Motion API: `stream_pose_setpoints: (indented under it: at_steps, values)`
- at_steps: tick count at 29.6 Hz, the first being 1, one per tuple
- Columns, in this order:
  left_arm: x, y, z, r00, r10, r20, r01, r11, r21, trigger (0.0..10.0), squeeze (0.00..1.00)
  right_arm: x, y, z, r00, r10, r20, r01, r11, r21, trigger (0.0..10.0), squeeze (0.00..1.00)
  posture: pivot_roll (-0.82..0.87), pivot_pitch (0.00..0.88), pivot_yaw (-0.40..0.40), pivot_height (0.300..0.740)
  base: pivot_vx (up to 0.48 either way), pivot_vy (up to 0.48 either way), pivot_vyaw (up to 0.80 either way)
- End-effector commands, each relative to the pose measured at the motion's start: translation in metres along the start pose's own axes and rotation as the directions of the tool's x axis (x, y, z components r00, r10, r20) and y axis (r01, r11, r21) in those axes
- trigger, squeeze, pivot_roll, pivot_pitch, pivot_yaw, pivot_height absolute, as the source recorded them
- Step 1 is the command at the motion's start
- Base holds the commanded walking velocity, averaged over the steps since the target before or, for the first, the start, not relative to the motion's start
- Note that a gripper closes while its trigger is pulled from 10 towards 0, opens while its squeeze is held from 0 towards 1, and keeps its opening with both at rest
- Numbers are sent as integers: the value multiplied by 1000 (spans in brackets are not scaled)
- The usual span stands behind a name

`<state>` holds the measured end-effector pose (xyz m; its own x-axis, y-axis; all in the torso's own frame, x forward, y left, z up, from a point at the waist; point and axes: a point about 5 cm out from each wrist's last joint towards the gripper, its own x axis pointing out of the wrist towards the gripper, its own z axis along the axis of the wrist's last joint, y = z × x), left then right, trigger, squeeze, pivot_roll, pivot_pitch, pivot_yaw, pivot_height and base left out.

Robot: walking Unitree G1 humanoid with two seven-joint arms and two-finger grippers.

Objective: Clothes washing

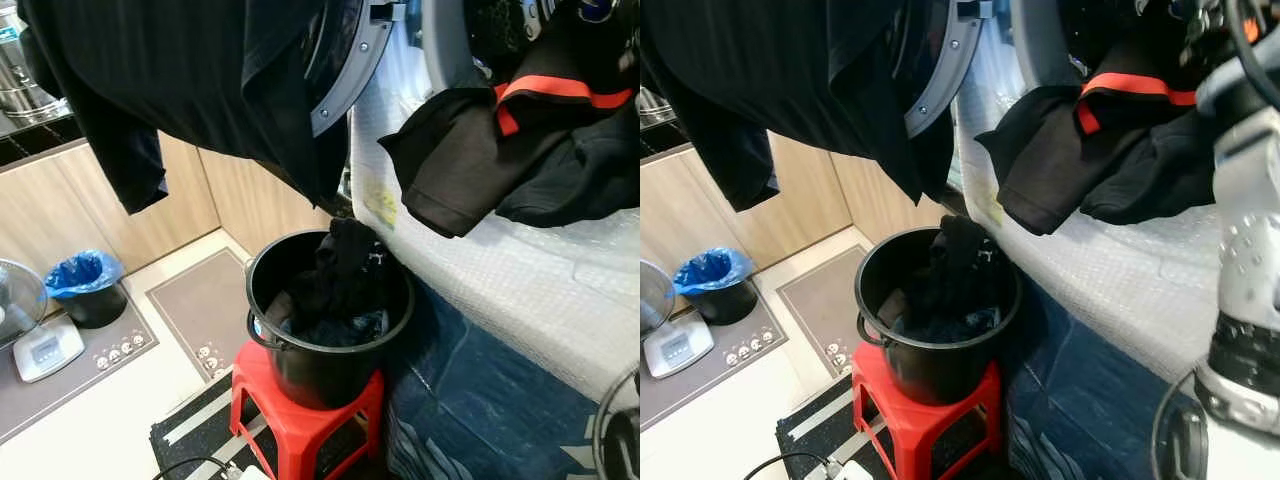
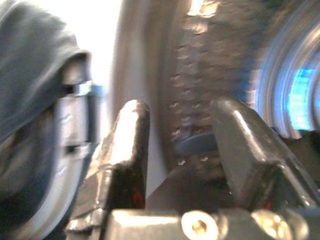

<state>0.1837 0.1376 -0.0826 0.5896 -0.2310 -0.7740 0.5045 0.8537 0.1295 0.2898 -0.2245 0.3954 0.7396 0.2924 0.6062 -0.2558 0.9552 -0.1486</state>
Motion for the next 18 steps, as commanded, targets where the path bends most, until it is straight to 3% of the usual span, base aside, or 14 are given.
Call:
stream_pose_setpoints:
  at_steps: [1,5,7,9,10,11,13,14,18]
  values:
    - [-5,-3,-21,996,-14,-87,13,1000,-5,10000,0,-7,6,9,995,94,18,-94,996,-1,10000,0,-89,122,75,740,0,0,0]
    - [-5,-5,-22,995,-18,-95,18,1000,-6,10000,0,-31,12,-4,958,261,-117,-266,964,-24,10000,0,-95,120,77,740,0,0,0]
    - [-5,-5,-23,995,-19,-98,19,1000,-7,10000,0,-43,21,-12,915,360,-180,-371,928,-30,10000,0,-99,118,79,740,0,0,0]
    - [-5,-4,-23,995,-20,-98,19,1000,-8,10000,0,-48,24,-14,897,393,-200,-405,914,-23,10000,0,-99,118,79,740,0,0,0]
    - [-5,-5,-23,995,-20,-100,20,1000,-10,10000,0,-58,32,-22,851,459,-255,-472,882,13,10000,0,-100,114,79,740,0,0,0]
    - [-5,-5,-23,995,-20,-100,20,1000,-10,10000,0,-58,32,-22,851,459,-255,-472,882,13,10000,0,-100,114,79,740,0,0,0]
    - [-5,-5,-23,994,-19,-104,18,1000,-12,10000,0,-68,41,-31,800,523,-293,-536,843,43,10000,0,-100,111,79,740,0,0,0]
    - [-5,-5,-23,994,-19,-106,17,1000,-14,10000,0,-80,50,-39,736,598,-317,-606,791,85,10000,0,-98,106,80,740,0,0,0]
    - [-5,-5,-23,994,-21,-106,19,1000,-13,10000,0,-93,64,-48,656,674,-340,-668,728,154,10000,0,-97,104,80,740,0,0,0]
